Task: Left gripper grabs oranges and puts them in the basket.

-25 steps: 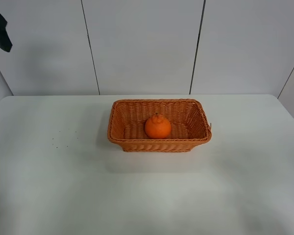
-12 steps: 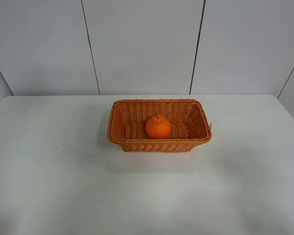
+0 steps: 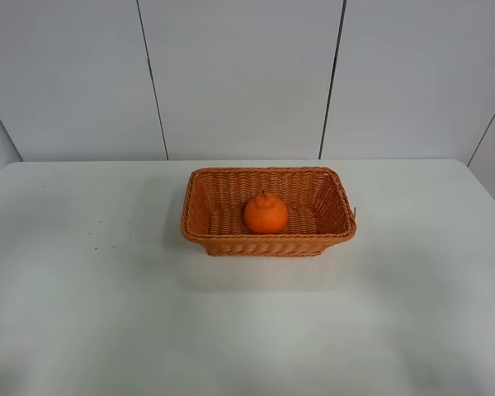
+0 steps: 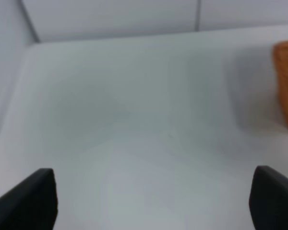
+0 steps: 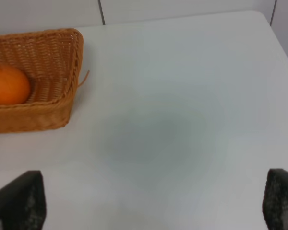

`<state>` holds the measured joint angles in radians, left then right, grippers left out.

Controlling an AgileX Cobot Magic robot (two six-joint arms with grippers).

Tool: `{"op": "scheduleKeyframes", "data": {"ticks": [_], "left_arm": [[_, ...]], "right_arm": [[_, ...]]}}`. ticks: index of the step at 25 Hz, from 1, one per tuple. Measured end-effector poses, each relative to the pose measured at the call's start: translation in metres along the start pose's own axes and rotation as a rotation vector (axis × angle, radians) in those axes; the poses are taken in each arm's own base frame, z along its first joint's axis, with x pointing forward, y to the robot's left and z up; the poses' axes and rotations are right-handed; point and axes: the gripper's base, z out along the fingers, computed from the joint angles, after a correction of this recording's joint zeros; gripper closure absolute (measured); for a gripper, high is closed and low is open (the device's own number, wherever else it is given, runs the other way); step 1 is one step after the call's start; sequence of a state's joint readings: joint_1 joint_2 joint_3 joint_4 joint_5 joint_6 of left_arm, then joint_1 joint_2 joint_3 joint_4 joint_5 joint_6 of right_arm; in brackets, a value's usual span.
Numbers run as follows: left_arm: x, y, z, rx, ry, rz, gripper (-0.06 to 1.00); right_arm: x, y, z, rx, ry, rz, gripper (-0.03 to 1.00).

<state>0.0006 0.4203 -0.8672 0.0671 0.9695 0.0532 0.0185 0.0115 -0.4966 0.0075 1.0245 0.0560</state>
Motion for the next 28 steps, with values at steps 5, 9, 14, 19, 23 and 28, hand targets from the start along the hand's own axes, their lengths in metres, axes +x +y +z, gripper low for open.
{"op": "scheduleKeyframes", "data": {"ticks": [5,9,14,19,23,28], "left_arm": [[0.03,-0.008,0.006,0.068,0.123,-0.029,0.05],[0.046,-0.01,0.019,0.073,0.217,-0.036,0.08],[0.069,-0.013,0.029,0.073,0.25,-0.053,0.1],[0.094,-0.014,0.025,0.062,0.198,-0.054,0.1],[0.103,-0.015,0.015,0.066,0.11,-0.061,0.1],[0.113,-0.016,0.006,0.07,0.033,-0.066,0.1]], "right_arm": [[0.0,0.0,0.0,0.0,0.0,0.0,0.27],[0.0,0.0,0.0,0.0,0.0,0.0,0.27],[0.0,0.0,0.0,0.0,0.0,0.0,0.27],[0.0,0.0,0.0,0.0,0.0,0.0,0.27],[0.0,0.0,0.0,0.0,0.0,0.0,0.27],[0.0,0.0,0.0,0.0,0.0,0.0,0.27]]}}
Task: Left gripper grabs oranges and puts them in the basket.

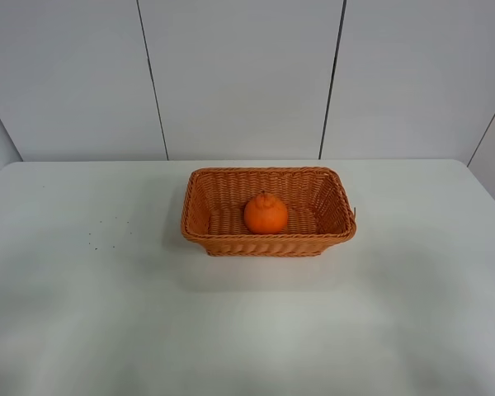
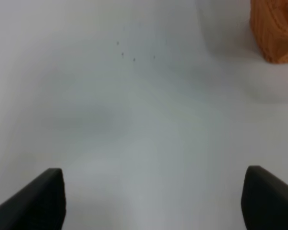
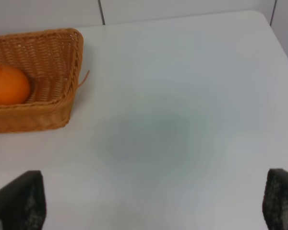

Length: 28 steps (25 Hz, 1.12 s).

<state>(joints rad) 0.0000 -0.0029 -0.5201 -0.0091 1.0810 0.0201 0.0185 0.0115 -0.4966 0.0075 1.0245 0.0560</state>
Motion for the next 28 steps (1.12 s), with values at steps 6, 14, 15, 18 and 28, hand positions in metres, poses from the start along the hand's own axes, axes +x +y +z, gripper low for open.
{"op": "scheduleKeyframes", "data": {"ticks": [6,14,15,18,28], "left_arm": [[0.0022,-0.0004,0.0041,0.005,0.008,0.001,0.1],[0.0025,-0.0001,0.0064,0.002,0.003,0.002,0.11],[0.0025,0.0,0.0064,0.001,0.003,0.002,0.12],[0.0025,0.0,0.0064,0.001,0.003,0.002,0.15],[0.0025,0.0,0.0064,0.0,0.003,0.003,0.17]], "right_arm": [[0.0,0.0,0.0,0.0,0.0,0.0,0.27],[0.0,0.0,0.0,0.0,0.0,0.0,0.27],[0.0,0.0,0.0,0.0,0.0,0.0,0.27],[0.0,0.0,0.0,0.0,0.0,0.0,0.27],[0.0,0.0,0.0,0.0,0.0,0.0,0.27]]}}
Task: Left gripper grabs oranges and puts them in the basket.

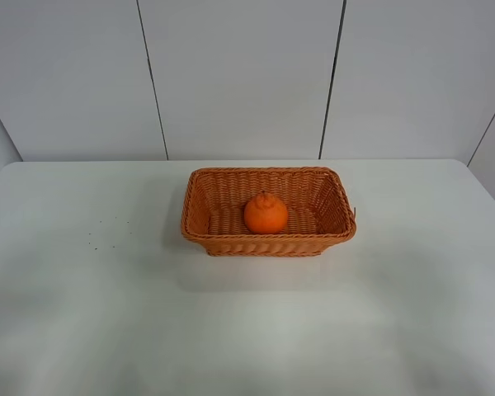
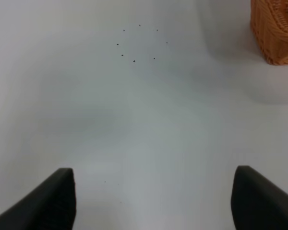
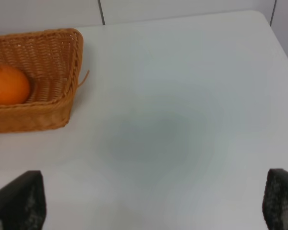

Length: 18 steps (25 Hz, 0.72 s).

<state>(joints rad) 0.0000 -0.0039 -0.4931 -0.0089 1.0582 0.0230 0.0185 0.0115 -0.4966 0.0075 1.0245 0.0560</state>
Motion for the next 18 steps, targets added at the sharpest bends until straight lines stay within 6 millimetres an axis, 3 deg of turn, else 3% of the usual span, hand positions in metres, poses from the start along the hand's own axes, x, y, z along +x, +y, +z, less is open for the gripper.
{"op": "scheduleKeyframes", "data": {"ticks": [18], "left_arm": [[0.0,0.0,0.0,0.0,0.0,0.0,0.17]], "right_arm": [[0.0,0.0,0.0,0.0,0.0,0.0,0.27]]}}
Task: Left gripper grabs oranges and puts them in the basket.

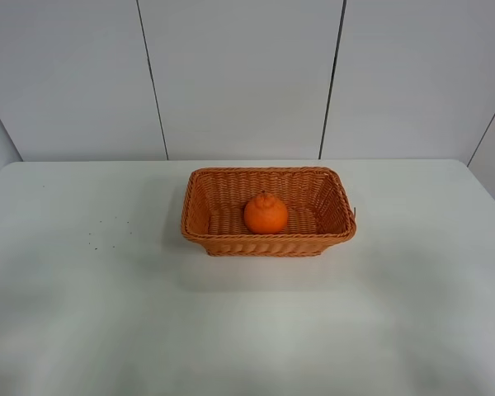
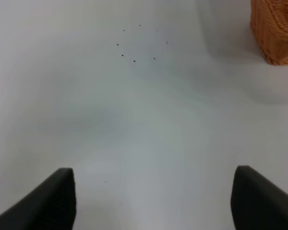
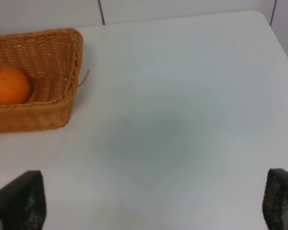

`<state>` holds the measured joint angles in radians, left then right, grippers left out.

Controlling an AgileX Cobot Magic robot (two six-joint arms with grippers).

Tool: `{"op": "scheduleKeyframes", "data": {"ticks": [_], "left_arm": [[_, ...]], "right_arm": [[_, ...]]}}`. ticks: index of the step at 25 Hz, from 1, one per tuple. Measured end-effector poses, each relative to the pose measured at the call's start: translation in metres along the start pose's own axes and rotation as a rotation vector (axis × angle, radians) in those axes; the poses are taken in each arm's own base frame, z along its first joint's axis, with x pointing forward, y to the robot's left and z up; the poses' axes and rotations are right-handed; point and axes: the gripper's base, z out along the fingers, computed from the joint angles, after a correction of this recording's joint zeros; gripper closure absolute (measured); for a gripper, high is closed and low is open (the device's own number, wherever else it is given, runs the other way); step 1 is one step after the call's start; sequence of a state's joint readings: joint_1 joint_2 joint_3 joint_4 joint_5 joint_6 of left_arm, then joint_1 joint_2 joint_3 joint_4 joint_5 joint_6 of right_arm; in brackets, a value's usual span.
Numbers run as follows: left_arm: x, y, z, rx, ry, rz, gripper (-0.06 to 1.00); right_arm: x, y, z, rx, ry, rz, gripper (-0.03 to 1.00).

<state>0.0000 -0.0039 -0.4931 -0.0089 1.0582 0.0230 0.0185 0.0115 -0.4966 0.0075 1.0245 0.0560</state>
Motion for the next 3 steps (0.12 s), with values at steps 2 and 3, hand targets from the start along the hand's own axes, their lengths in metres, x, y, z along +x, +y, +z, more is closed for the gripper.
{"op": "scheduleKeyframes", "data": {"ticks": [2,3], "left_arm": [[0.0,0.0,0.0,0.0,0.0,0.0,0.17],[0.0,0.0,0.0,0.0,0.0,0.0,0.17]], "right_arm": [[0.0,0.0,0.0,0.0,0.0,0.0,0.27],[0.0,0.0,0.0,0.0,0.0,0.0,0.27]]}}
